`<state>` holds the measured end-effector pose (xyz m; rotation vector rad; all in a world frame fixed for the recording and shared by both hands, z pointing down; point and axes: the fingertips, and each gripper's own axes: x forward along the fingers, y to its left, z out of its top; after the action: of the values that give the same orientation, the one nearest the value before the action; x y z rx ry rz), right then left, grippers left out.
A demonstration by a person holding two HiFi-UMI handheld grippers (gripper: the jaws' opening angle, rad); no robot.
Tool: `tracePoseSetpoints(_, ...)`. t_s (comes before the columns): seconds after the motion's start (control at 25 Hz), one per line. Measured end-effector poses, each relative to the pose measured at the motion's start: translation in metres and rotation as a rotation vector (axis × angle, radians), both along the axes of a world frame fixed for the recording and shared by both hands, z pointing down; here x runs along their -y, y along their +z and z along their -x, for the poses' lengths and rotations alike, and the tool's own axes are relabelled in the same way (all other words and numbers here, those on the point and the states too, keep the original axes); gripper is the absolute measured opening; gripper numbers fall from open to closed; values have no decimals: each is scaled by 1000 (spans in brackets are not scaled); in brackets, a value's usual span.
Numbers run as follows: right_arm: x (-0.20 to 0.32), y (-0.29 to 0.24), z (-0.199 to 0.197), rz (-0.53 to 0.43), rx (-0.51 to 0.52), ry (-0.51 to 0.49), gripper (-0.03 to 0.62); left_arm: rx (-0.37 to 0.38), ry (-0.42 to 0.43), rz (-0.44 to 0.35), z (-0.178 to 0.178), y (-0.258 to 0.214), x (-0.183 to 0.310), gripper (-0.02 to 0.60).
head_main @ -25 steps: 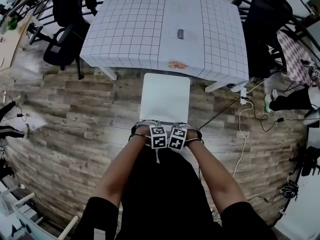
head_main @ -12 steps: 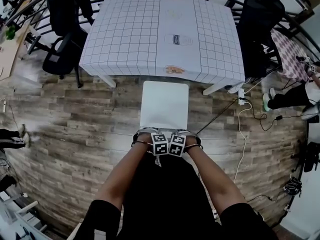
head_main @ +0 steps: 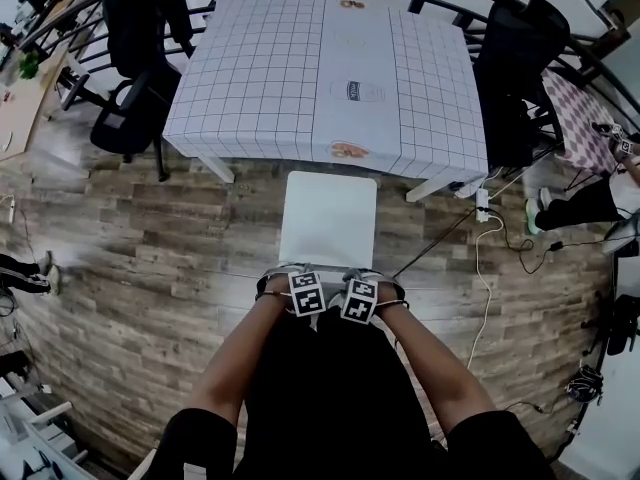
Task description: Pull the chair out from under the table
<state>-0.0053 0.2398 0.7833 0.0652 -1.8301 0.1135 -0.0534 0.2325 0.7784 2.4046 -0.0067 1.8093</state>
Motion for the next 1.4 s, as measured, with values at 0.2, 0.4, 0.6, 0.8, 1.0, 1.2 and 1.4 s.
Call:
tracePoseSetpoints(0.2,-6,-19,-9,-57,32,-25,140,-55,-51,-46,0,-23,-1,114)
tracePoseSetpoints(0.4,-16,-51,-8,-116,115,18,86,-154,-161,-106,5,-57,-14,114)
tracePoseSetpoints(0.6,-13,-106,-6,-114,278,171,67,-369,-360,-129,-3,-128,-4,114)
tracePoseSetpoints(0.8,19,-163,-23,-135,528,364,67,-644,-625,-167,-20,-198,36,114)
tracePoseSetpoints(1.0,34,-247,-36,-209,771,523,67,-811,-711,-281,-12,-266,41,114)
tracePoseSetpoints(1.2,36,-312,-51,-307,909,633,65,-958,-755,-369,-15,-323,43,114)
tracePoseSetpoints(1.4,45,-361,-58,-359,1061,726,52,-1028,-764,-435,-21,-351,55,114)
